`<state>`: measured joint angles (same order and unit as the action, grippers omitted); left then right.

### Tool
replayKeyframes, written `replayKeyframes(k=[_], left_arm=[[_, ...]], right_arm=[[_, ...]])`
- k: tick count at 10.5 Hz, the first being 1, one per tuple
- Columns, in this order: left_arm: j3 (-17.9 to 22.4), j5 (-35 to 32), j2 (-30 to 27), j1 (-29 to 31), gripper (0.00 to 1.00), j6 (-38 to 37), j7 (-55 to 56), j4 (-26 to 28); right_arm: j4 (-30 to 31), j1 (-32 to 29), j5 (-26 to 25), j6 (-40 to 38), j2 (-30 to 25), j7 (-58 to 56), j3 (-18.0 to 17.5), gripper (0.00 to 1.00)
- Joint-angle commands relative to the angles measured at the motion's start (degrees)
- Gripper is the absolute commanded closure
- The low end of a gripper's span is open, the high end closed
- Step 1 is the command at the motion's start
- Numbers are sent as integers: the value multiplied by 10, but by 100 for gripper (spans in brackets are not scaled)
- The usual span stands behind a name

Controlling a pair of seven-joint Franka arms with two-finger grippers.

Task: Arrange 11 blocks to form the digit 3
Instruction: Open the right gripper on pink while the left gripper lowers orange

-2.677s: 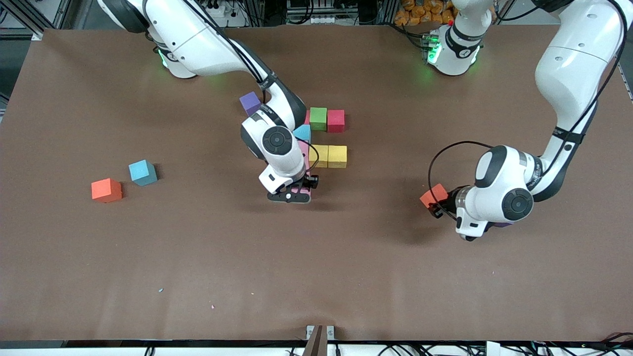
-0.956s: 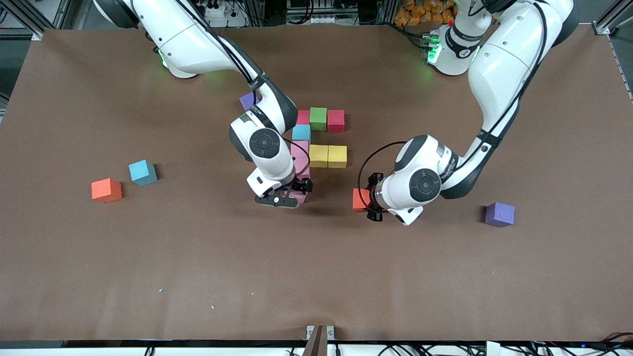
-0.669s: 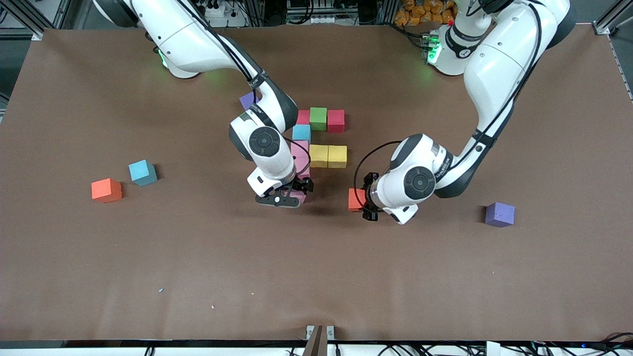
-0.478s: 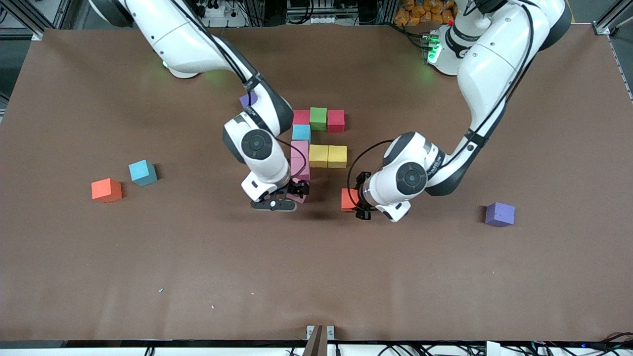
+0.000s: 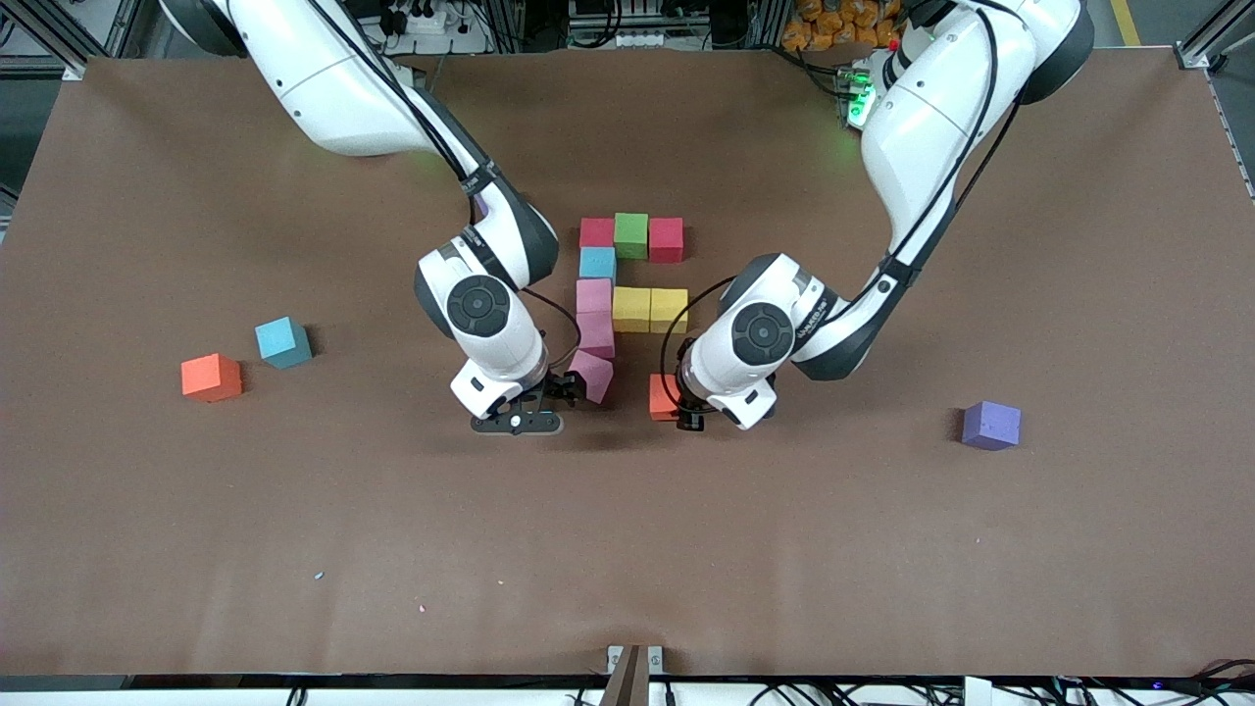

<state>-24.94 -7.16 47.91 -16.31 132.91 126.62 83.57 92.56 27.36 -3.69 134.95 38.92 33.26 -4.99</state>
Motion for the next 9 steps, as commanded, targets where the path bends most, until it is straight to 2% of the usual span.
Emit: replayKeyframes(k=[1,4,9], left_arm=[[9,9,9,-19,98,16,5,-18],[9,7,22,-31,98,35,-1,-18],[9,7,31,-43,98,52,-1,-18]], right_arm=[[18,-10,-11,7,-10,-19,2,0],[18,-24,-14,8,-10,-76,19,0],[34,-24,-13,43,-3,-79,19,0]])
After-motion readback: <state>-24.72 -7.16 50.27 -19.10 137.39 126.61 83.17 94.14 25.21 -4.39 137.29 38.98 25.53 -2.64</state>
